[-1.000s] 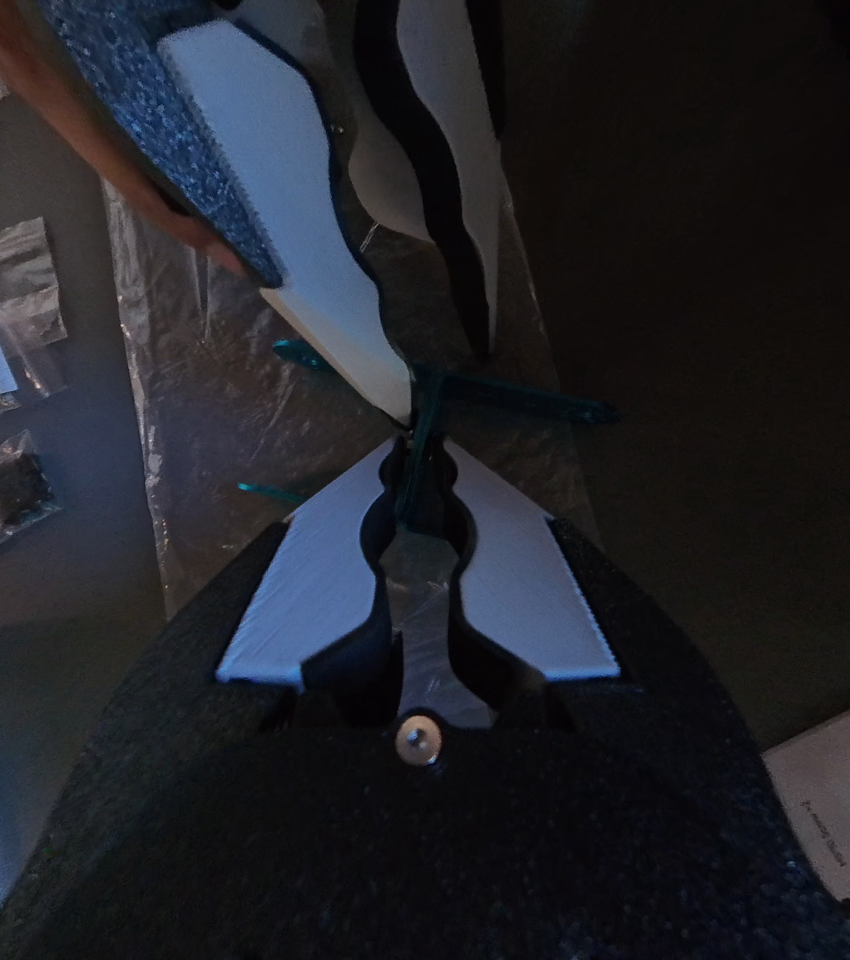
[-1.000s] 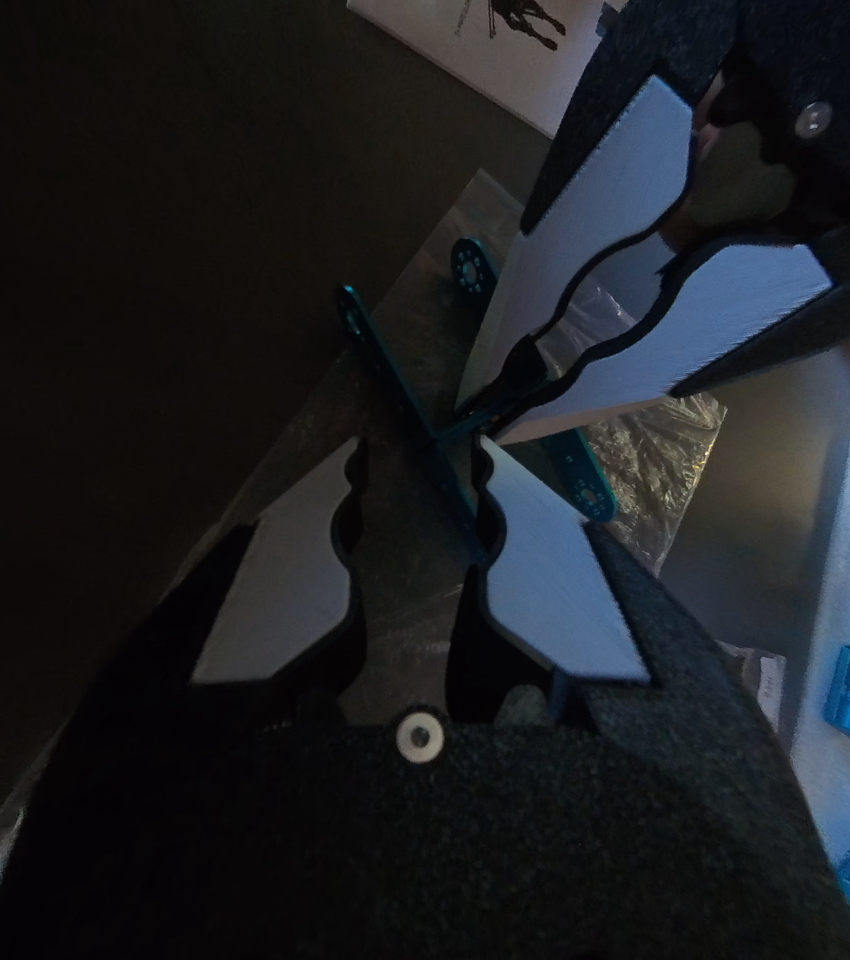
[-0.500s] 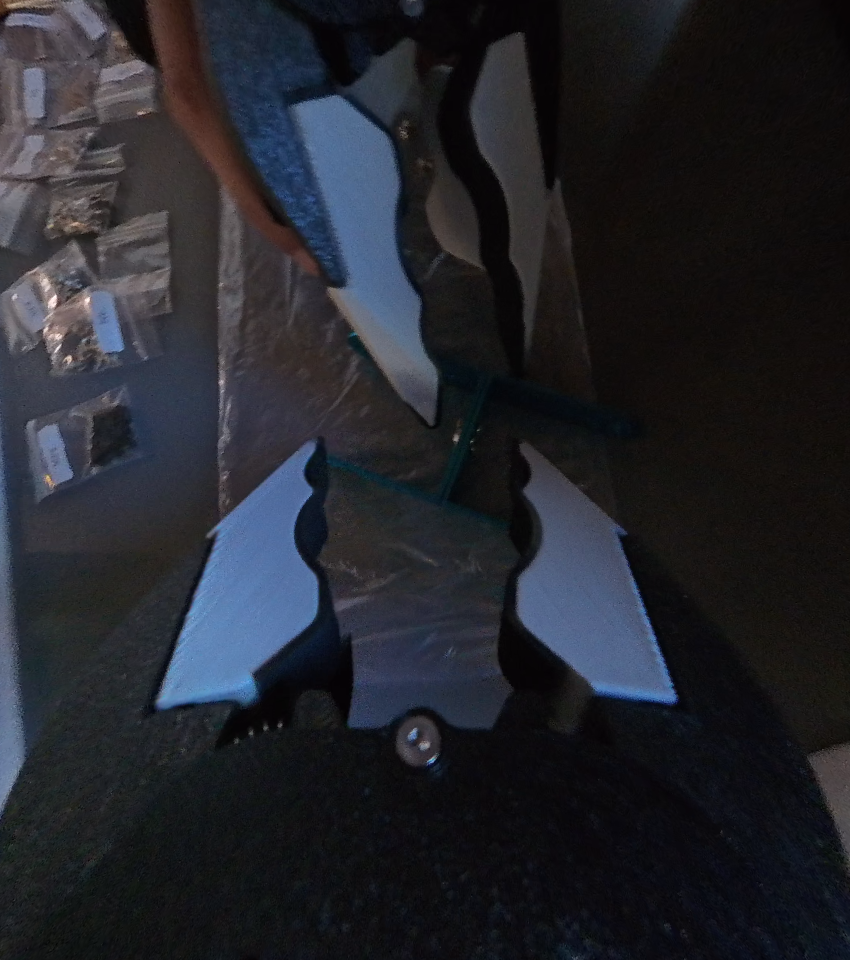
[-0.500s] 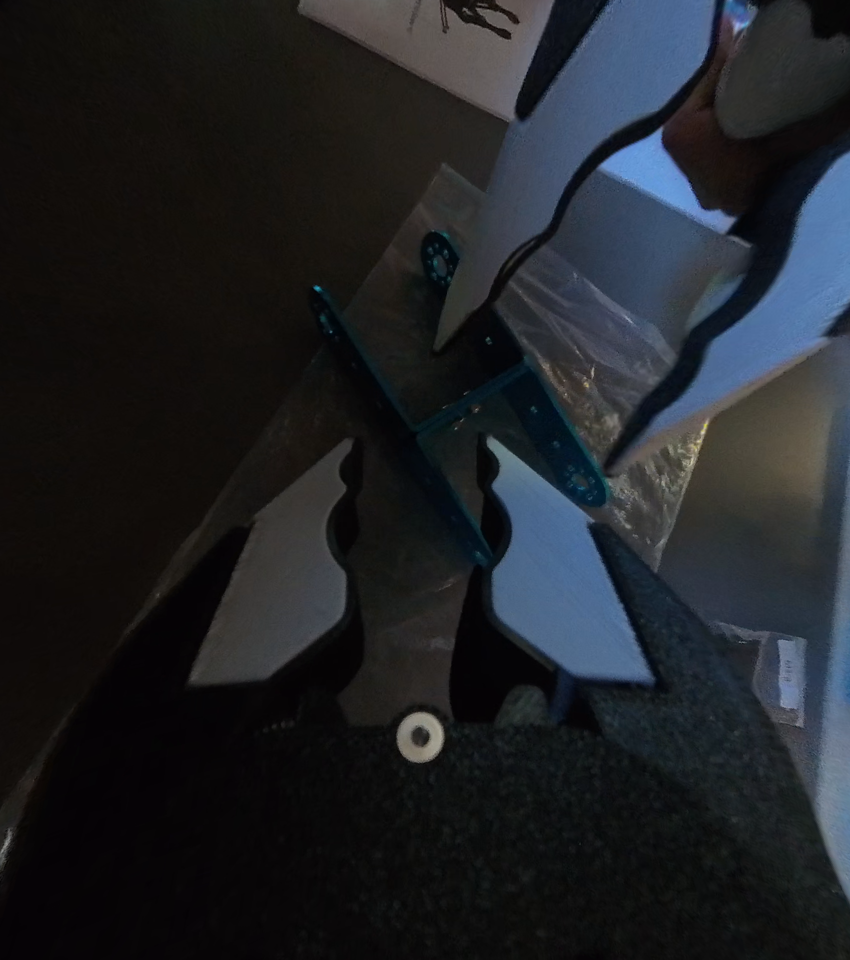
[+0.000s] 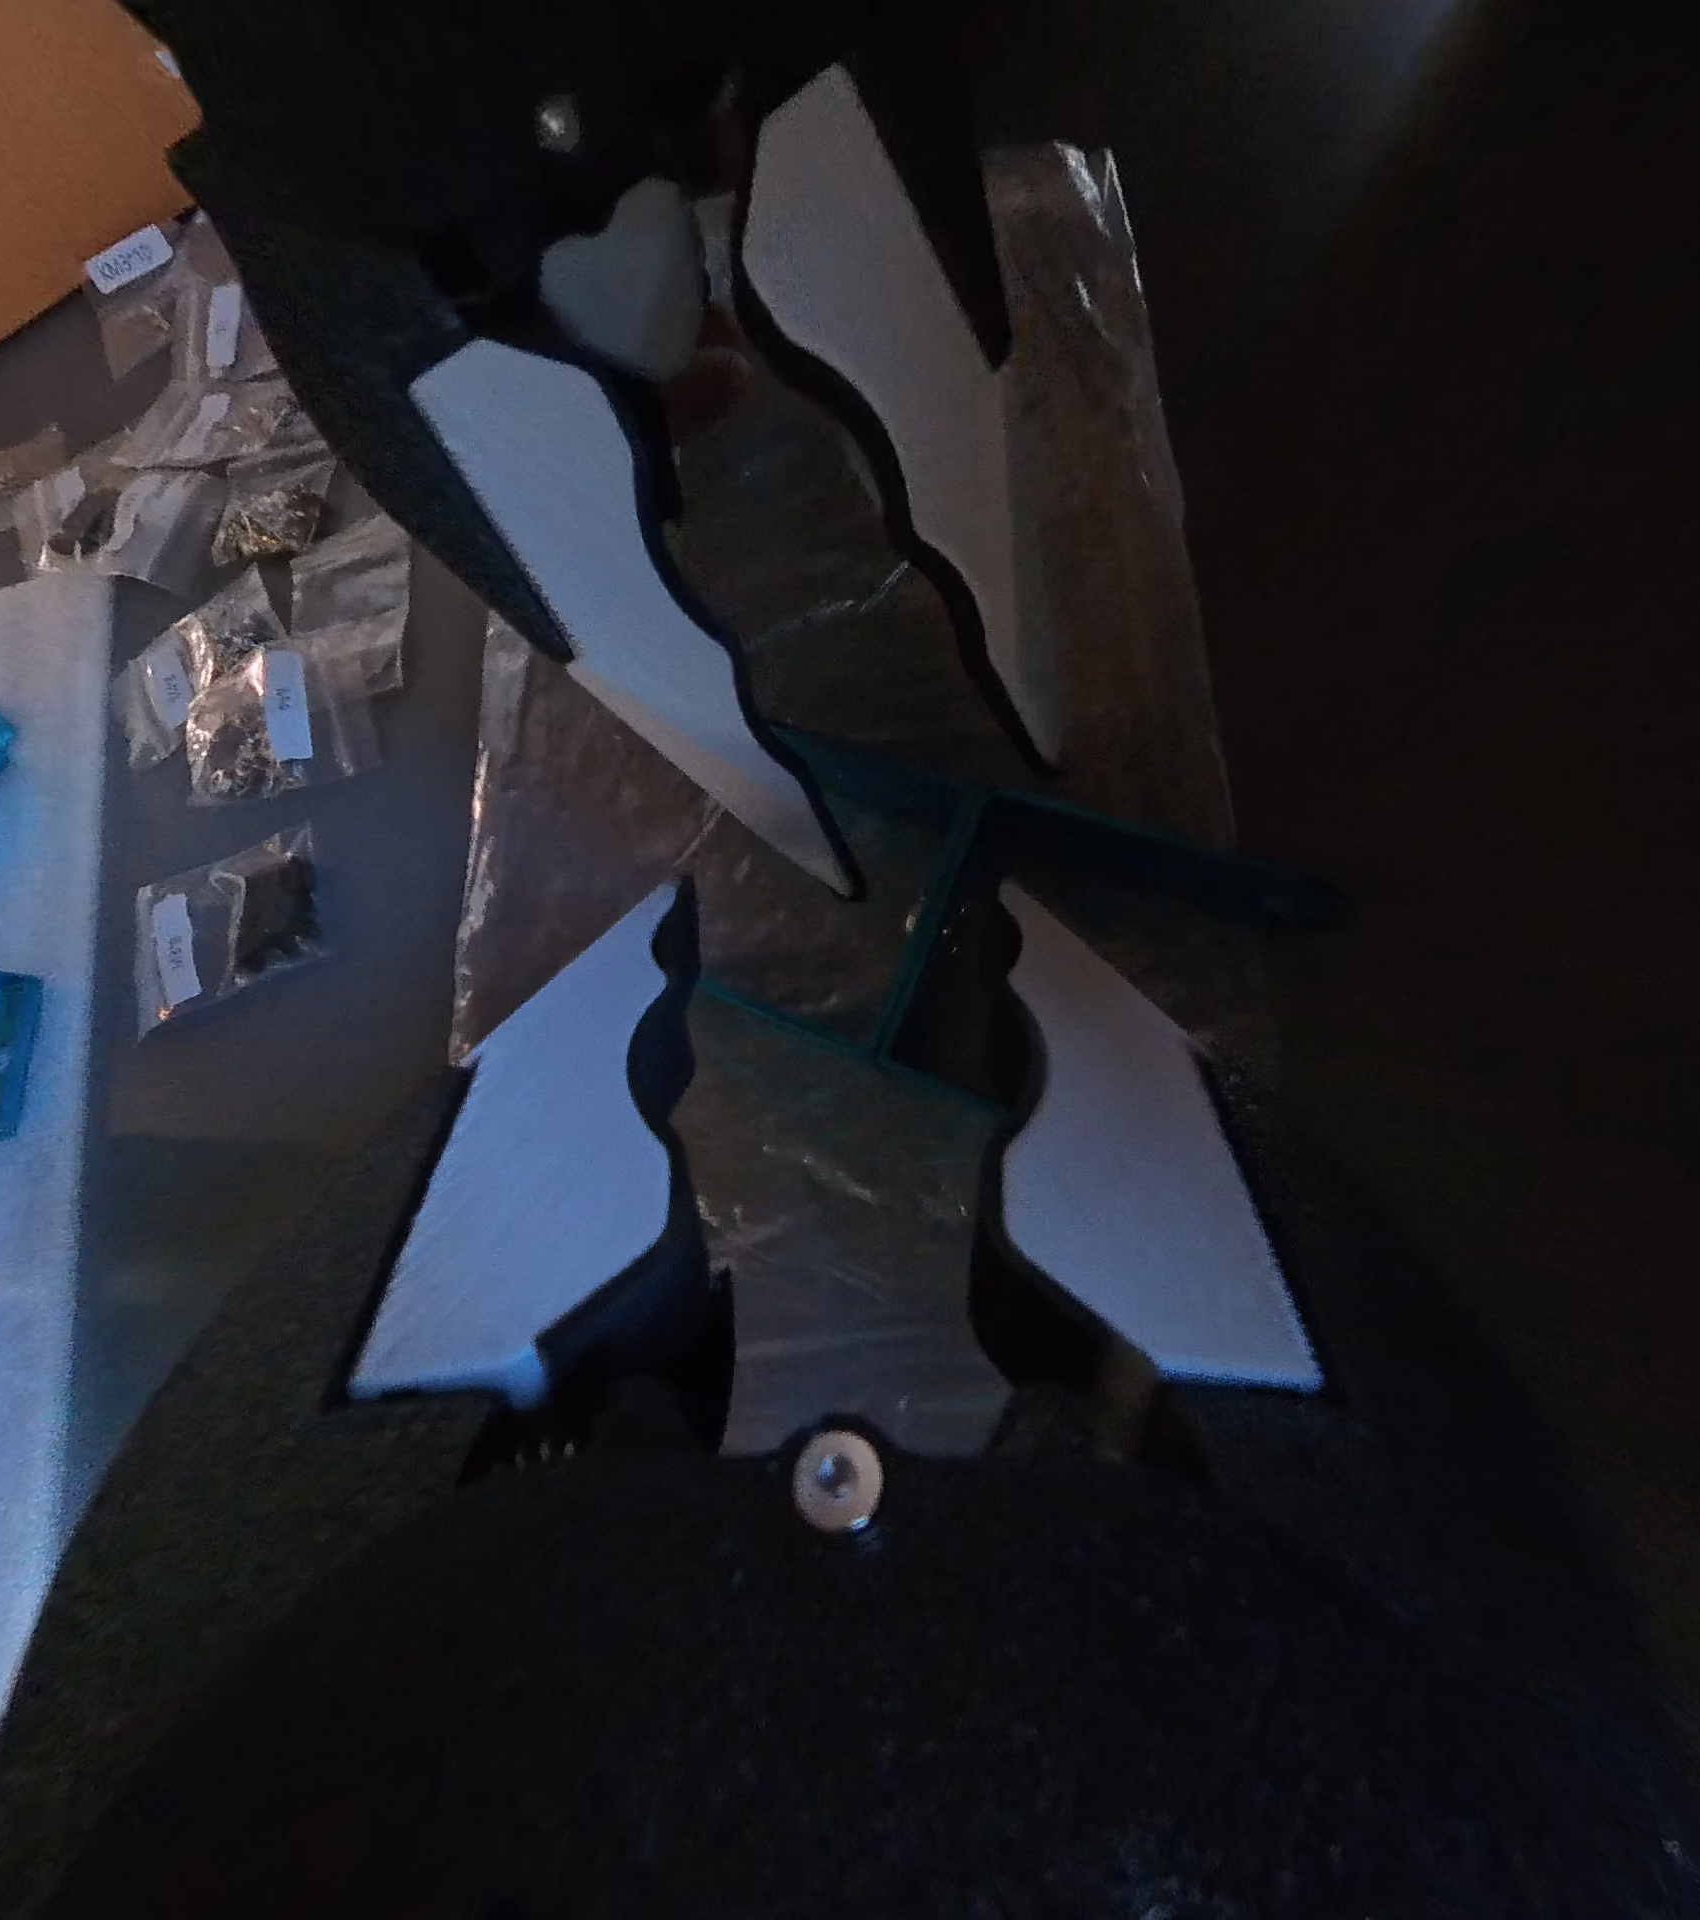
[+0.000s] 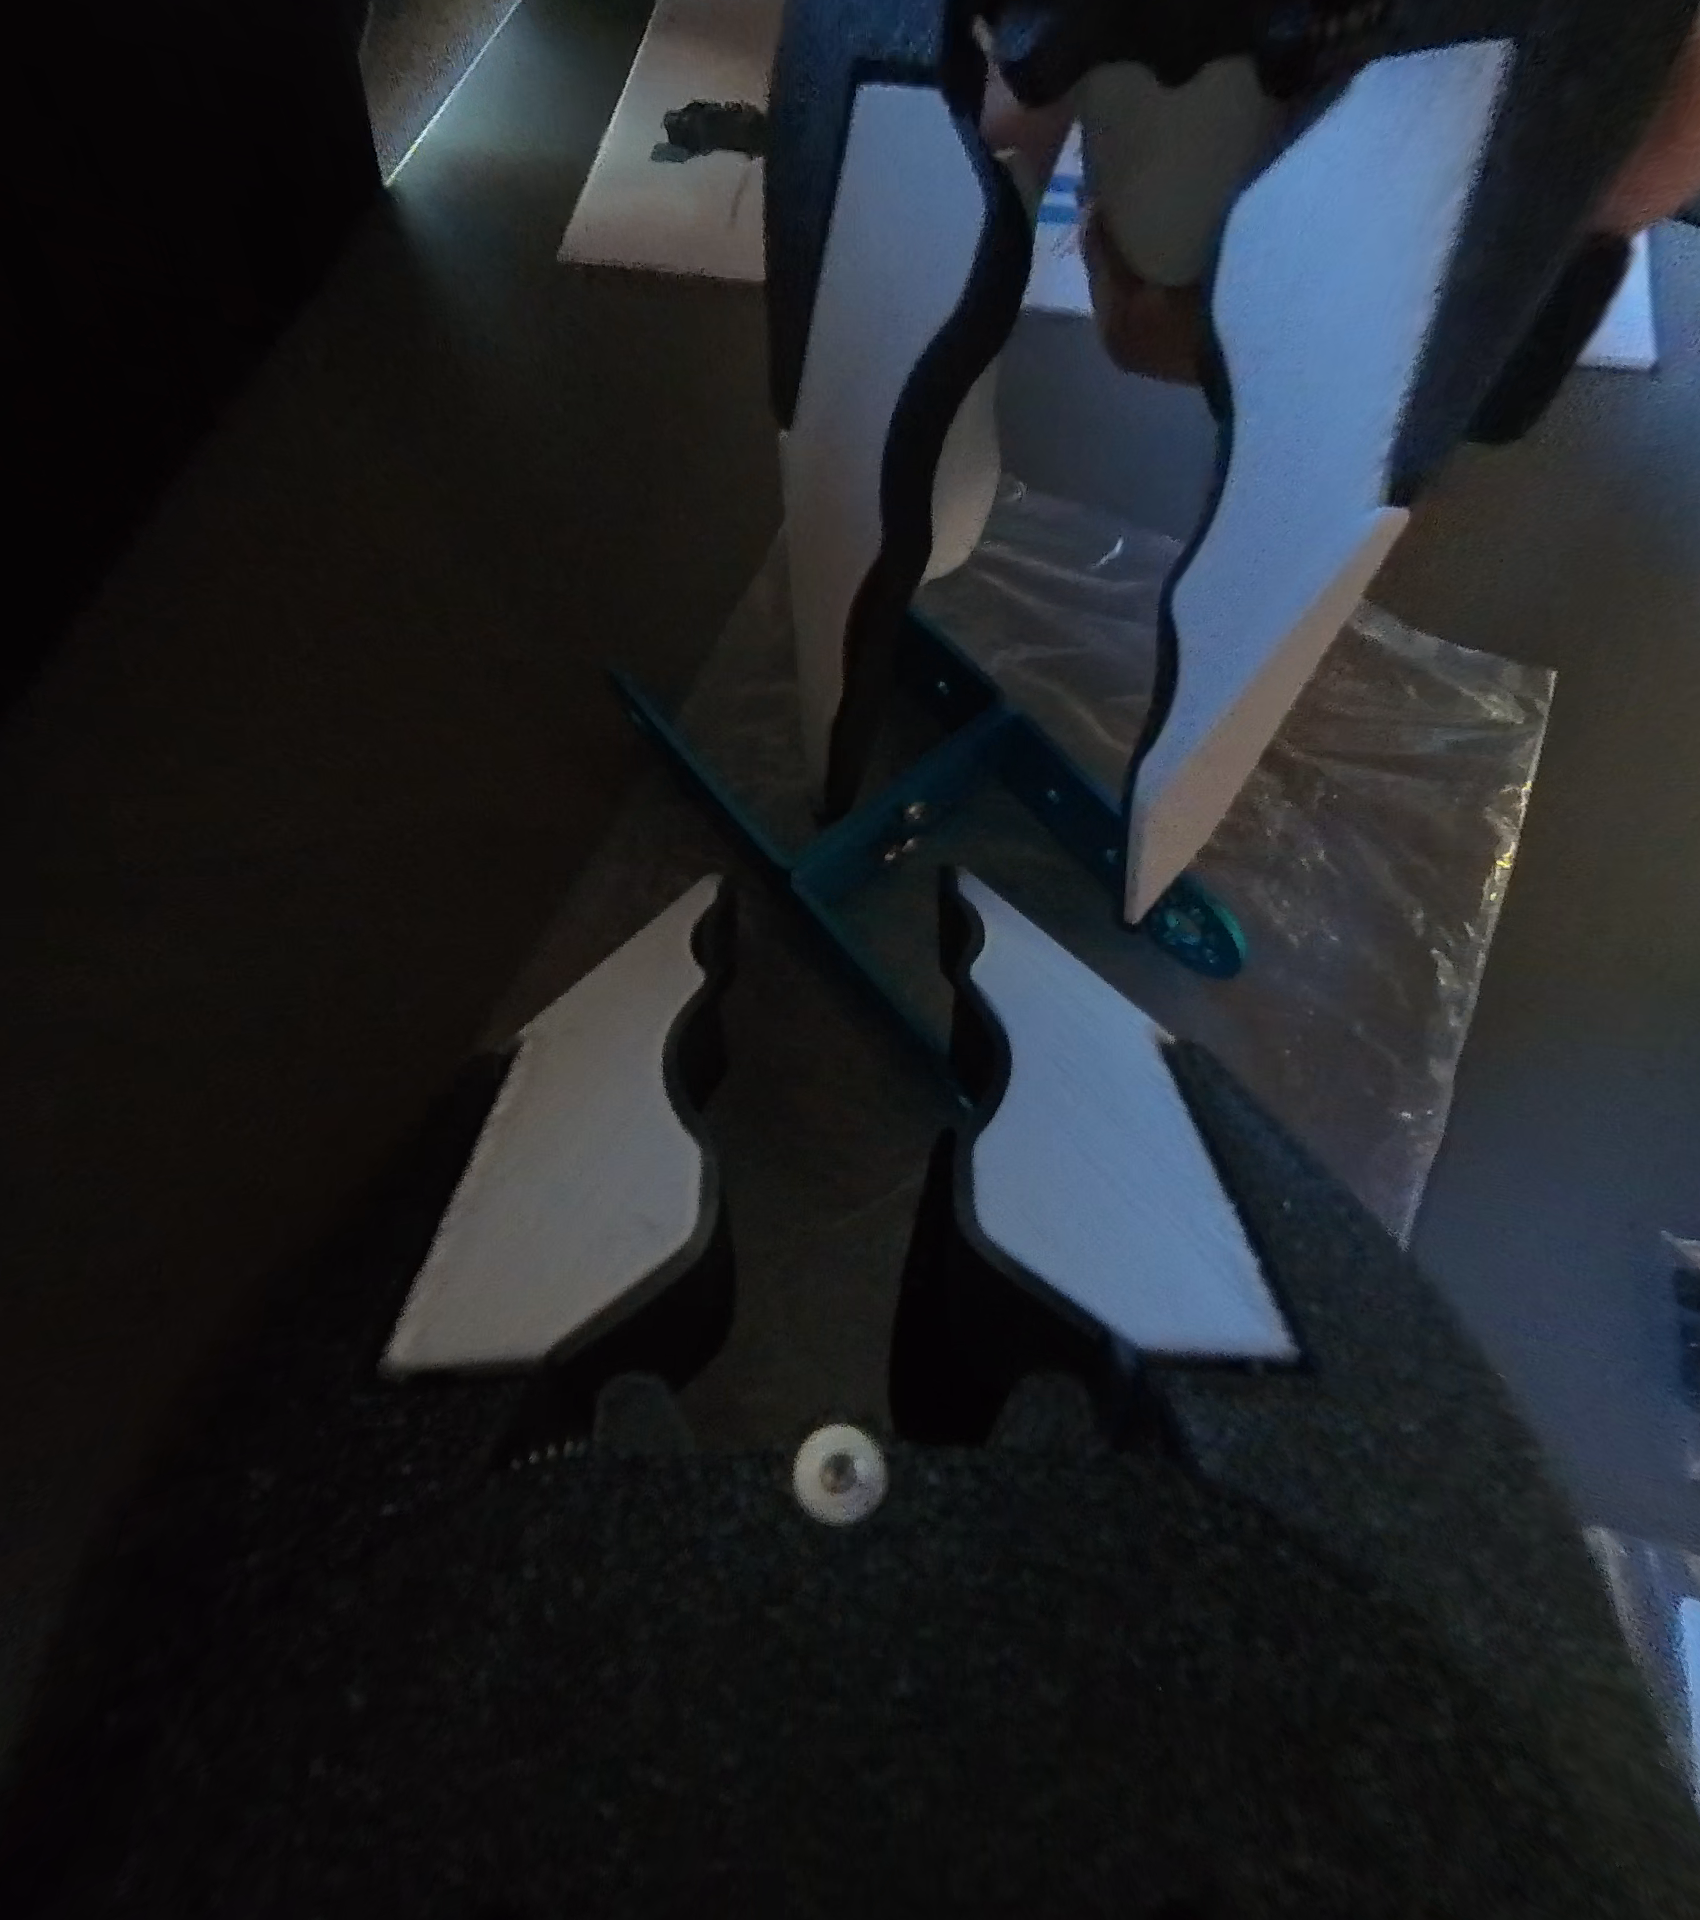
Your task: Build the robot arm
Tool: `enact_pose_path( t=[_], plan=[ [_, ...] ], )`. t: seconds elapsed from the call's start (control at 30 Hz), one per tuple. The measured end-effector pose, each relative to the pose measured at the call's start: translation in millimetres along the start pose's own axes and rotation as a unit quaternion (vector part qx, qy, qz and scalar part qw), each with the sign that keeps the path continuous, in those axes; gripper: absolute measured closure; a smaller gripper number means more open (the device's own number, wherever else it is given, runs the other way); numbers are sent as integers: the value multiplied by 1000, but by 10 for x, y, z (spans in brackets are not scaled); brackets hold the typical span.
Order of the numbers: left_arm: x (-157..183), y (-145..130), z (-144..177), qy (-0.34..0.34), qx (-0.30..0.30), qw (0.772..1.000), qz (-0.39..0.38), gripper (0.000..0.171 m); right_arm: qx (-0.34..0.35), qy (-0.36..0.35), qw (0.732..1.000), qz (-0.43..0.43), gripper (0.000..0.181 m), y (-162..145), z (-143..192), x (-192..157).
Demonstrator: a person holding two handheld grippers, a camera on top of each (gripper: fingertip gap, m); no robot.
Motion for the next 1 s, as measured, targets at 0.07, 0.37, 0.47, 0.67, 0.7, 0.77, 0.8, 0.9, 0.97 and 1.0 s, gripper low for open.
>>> enact_pose_path(
  t=[0.07, 0.37, 0.47, 0.67, 0.7, 0.77, 0.8, 0.9, 0.97, 1.0],
  plan=[
    [17, -15, 8, -4, 0, 1000, 4, 121, 0, 3, 1000, 0, 144, -20, -17, 1],
    [81, -43, 24, -33, 1, 999, -3, 151, 28, 18, 999, -4, 145, 1, 17, -6],
    [79, -43, 44, -27, -8, 999, -16, 152, 25, 32, 999, -11, 144, 4, -4, -19],
    [-56, -8, 175, 1, -13, 1000, 8, 118, 13, 24, 1000, -1, 144, -17, -27, -31],
    [-106, -23, 168, 15, -16, 1000, 18, 101, 15, 23, 1000, -1, 144, -14, -22, -28],
    [-143, -55, 147, 11, -19, 999, 45, 84, 18, 26, 999, -8, 144, -17, -16, -16],
    [-142, -63, 129, -1, -14, 998, 63, 77, 19, 27, 999, -11, 144, -16, -13, -12],
    [-144, -113, 47, -21, -10, 995, 99, 68, 23, 31, 999, -17, 144, -15, -5, -6],
    [-146, -161, -18, -15, -22, 995, 99, 66, 24, 33, 999, -18, 144, -13, -4, -7],
    [-124, -163, -45, -18, -22, 995, 95, 67, 24, 34, 999, -18, 144, -13, -4, -10]
  ],
)
Point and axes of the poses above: each gripper's, where its closed fingertips meet, z back along the fingers, y out of its top, x = y × z across the jaws, the point moved 5 cm from there along z, back along the fingers, and after that the axes turned 6 degrees about y, right-handed, at the moved point
